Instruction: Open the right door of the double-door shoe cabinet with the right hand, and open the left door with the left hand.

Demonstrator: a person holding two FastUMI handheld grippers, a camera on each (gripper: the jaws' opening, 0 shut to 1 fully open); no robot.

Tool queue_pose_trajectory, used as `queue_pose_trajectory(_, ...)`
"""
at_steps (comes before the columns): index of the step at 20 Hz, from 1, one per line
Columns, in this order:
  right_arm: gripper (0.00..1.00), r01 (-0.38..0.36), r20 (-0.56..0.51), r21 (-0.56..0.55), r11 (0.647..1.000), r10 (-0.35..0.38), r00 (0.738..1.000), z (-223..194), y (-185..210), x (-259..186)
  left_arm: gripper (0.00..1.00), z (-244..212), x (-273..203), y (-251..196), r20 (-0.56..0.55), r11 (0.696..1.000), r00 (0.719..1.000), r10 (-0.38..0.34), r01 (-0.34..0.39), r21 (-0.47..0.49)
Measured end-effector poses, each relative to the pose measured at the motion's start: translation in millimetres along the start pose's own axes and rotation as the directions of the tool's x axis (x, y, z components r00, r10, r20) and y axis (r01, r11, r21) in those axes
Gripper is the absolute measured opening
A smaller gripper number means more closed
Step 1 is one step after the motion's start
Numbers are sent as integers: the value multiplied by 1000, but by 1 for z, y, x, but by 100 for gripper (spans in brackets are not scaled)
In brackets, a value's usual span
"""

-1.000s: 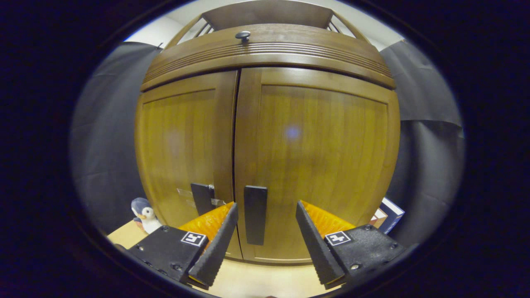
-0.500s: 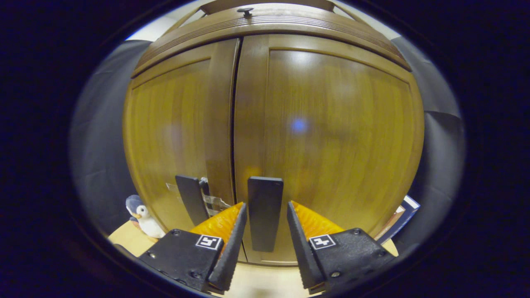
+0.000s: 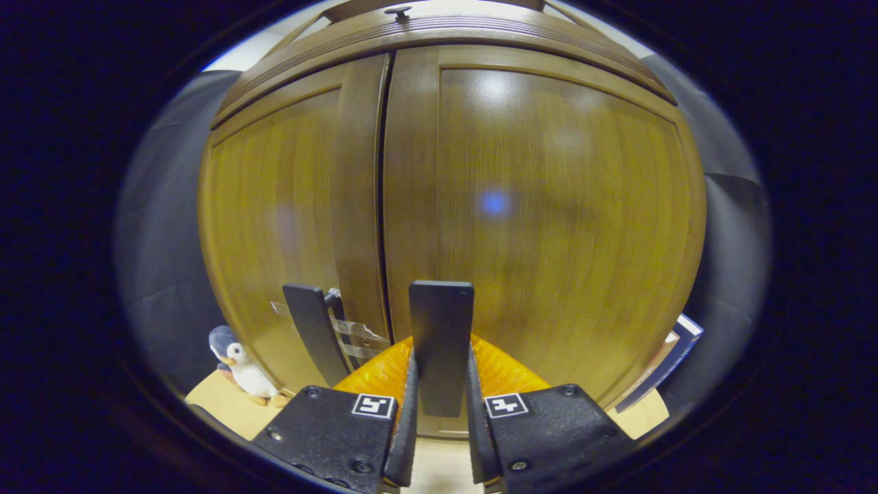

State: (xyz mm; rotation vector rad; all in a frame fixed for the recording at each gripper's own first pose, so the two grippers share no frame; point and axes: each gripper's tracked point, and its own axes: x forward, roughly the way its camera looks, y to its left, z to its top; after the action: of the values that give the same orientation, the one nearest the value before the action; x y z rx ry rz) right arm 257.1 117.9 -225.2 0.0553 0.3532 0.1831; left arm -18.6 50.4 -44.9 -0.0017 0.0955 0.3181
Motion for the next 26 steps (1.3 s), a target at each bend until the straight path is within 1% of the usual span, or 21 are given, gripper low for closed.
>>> queue_pose_trajectory(5, 33, 15, -26, 55, 998, -14, 1000, -4, -1, -9, 96, -3, 0, 5, 0, 1000, 1000, -1, 1, -29)
queue_pose_trajectory(8, 33, 25, -26, 53, 998, -23, 999, -7, -2, -18, 96, -4, 0, 12, -10, 999, 1000, 2, -2, -38)
queue_pose_trajectory(13, 31, 26, -17, 40, 999, -25, 1000, -13, -4, -39, 96, -6, -11, 9, -11, 999, 1000, -10, 10, -47)
queue_pose_trajectory(14, 32, 25, -17, 39, 999, -25, 1000, -15, -5, -42, 96, -7, -13, 10, -11, 999, 1000, -13, 12, -47)
queue_pose_trajectory(26, 31, 21, -7, 37, 999, -21, 1000, -30, -20, -96, 95, -8, -25, -10, -8, 994, 994, -106, 106, -7)
